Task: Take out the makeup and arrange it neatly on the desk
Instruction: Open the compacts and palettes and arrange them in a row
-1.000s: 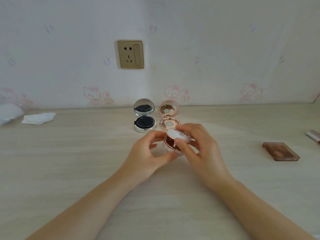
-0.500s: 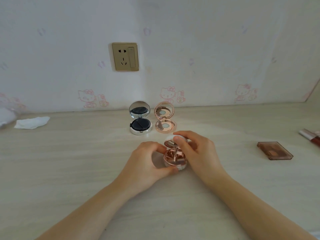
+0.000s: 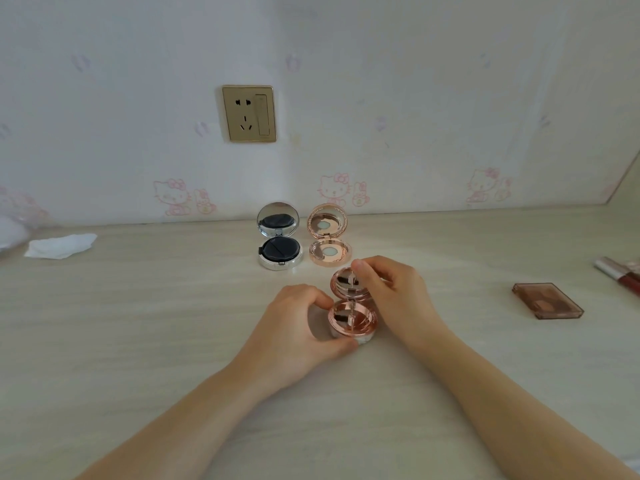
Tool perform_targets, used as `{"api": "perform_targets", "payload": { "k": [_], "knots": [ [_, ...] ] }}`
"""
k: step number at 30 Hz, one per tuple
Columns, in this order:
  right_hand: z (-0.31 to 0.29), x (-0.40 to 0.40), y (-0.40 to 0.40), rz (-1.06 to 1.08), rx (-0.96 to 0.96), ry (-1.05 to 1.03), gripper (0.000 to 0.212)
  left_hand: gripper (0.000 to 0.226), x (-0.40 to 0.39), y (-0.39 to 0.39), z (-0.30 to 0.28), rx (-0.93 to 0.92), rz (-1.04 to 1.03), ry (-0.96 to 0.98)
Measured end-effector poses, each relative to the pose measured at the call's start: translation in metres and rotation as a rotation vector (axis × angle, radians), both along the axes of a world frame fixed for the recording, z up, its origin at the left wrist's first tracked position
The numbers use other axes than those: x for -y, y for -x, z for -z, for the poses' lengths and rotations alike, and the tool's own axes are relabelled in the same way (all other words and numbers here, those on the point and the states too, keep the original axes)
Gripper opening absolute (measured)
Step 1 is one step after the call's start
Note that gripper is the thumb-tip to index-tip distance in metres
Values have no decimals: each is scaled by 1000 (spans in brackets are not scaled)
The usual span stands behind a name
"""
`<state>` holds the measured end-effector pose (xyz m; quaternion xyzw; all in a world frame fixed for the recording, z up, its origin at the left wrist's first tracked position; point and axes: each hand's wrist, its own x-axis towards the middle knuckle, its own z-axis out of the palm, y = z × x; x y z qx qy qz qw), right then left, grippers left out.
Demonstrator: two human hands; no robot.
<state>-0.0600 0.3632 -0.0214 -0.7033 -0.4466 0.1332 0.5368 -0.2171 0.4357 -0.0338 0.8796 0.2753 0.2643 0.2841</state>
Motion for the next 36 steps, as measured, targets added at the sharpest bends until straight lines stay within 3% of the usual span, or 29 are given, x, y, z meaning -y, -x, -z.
{"api": "perform_targets", "payload": {
  "k": [18,28,36],
  "knots": [
    [0,-2,-5,-109,-65,-2,22,52,1,-1,2,-62,-8,-35],
    [2,14,2,-23,-132,10,21,53,1,-3,1,-70,-11,-44],
    [14,47,10,-50,22,123,41,68,-2,-4,4,-58,-8,27]
  ]
}}
